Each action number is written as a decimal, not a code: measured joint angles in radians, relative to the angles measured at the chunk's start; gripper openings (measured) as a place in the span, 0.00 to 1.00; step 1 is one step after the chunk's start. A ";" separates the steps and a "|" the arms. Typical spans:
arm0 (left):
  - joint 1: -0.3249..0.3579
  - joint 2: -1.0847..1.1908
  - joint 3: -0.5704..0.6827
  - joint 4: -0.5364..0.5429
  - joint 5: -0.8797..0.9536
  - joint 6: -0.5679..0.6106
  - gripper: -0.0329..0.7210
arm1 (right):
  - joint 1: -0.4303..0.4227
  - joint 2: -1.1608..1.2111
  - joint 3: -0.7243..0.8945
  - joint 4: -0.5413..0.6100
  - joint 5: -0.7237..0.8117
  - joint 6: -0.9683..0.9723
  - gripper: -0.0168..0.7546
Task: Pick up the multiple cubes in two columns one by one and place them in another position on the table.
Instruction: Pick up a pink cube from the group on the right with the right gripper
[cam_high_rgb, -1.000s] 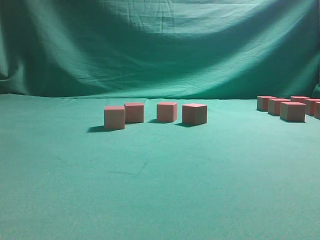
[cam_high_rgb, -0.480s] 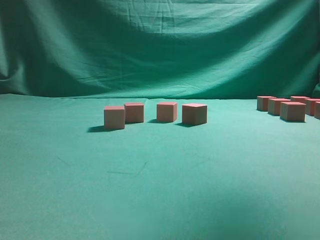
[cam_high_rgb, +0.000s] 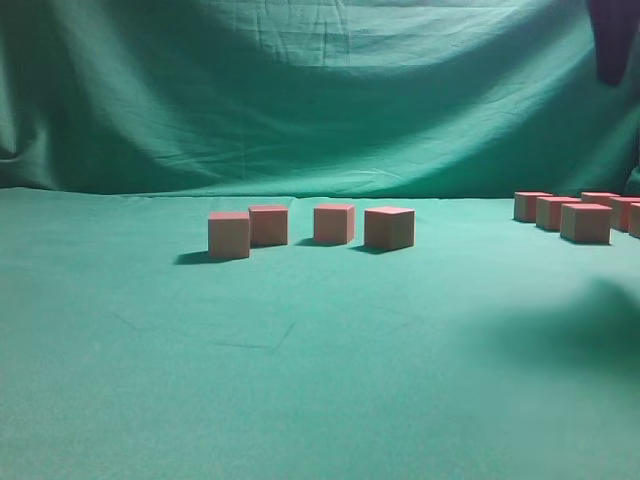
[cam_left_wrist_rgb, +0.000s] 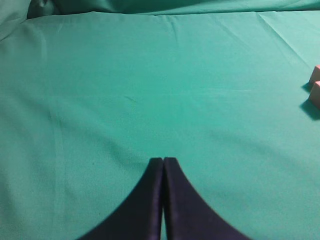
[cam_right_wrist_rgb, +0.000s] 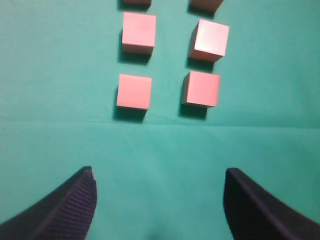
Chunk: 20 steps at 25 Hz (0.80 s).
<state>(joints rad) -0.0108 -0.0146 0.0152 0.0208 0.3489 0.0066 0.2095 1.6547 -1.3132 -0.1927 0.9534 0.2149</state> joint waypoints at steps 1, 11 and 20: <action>0.000 0.000 0.000 0.000 0.000 0.000 0.04 | 0.000 0.022 0.002 0.000 -0.018 0.000 0.72; 0.000 0.000 0.000 0.000 0.000 0.000 0.04 | 0.000 0.226 0.003 0.004 -0.150 0.000 0.72; 0.000 0.000 0.000 0.000 0.000 0.000 0.04 | 0.000 0.340 -0.093 0.030 -0.188 0.000 0.72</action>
<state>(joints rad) -0.0108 -0.0146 0.0152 0.0208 0.3489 0.0066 0.2095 1.9951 -1.4064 -0.1630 0.7654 0.2149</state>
